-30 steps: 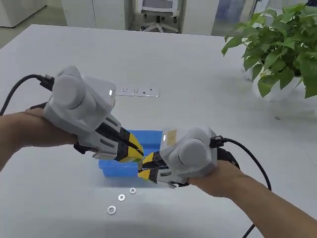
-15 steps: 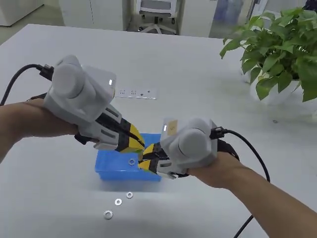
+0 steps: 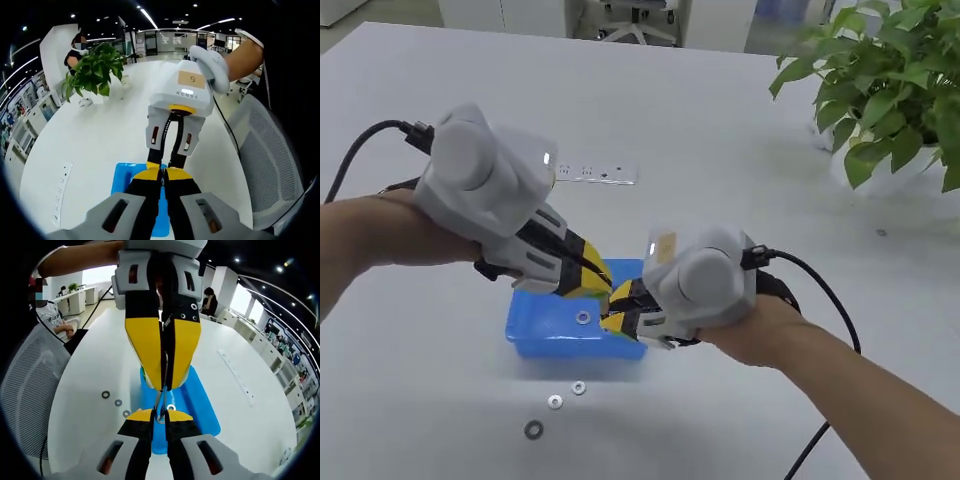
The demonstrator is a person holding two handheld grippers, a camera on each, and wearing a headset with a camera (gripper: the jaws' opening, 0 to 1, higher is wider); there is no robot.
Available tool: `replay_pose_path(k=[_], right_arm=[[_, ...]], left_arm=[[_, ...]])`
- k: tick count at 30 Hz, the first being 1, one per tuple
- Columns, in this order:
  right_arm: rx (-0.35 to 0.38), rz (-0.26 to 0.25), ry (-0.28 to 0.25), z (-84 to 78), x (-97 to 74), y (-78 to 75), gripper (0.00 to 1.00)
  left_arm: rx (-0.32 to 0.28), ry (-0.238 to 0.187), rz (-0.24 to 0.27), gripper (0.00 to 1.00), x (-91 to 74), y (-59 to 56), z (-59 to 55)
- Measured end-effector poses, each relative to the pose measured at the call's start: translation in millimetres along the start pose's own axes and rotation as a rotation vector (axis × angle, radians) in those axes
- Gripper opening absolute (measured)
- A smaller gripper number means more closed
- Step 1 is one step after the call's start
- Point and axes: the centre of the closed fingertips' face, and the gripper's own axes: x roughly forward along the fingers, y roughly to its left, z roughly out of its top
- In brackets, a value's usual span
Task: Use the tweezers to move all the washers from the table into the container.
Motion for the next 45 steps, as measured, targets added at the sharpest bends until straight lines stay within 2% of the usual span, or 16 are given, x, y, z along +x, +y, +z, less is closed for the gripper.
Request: replay_pose_path(k=[15, 26, 45], right_arm=[[0.019, 0.016, 0.024, -20.6, 14.3, -9.4, 0.1], [0.035, 0.03, 0.041, -32.7, 22.8, -13.2, 0.1], [0.048, 0.054, 0.063, -39.4, 26.4, -14.7, 0.1]], left_arm=[[-0.02, 0.012, -0.022, 0.06, 15.9, 14.0, -16.4], [-0.035, 0.017, -0.035, 0.06, 26.6, 19.8, -25.3], [-0.053, 0.016, -0.041, 0.06, 31.8, 25.5, -31.2]])
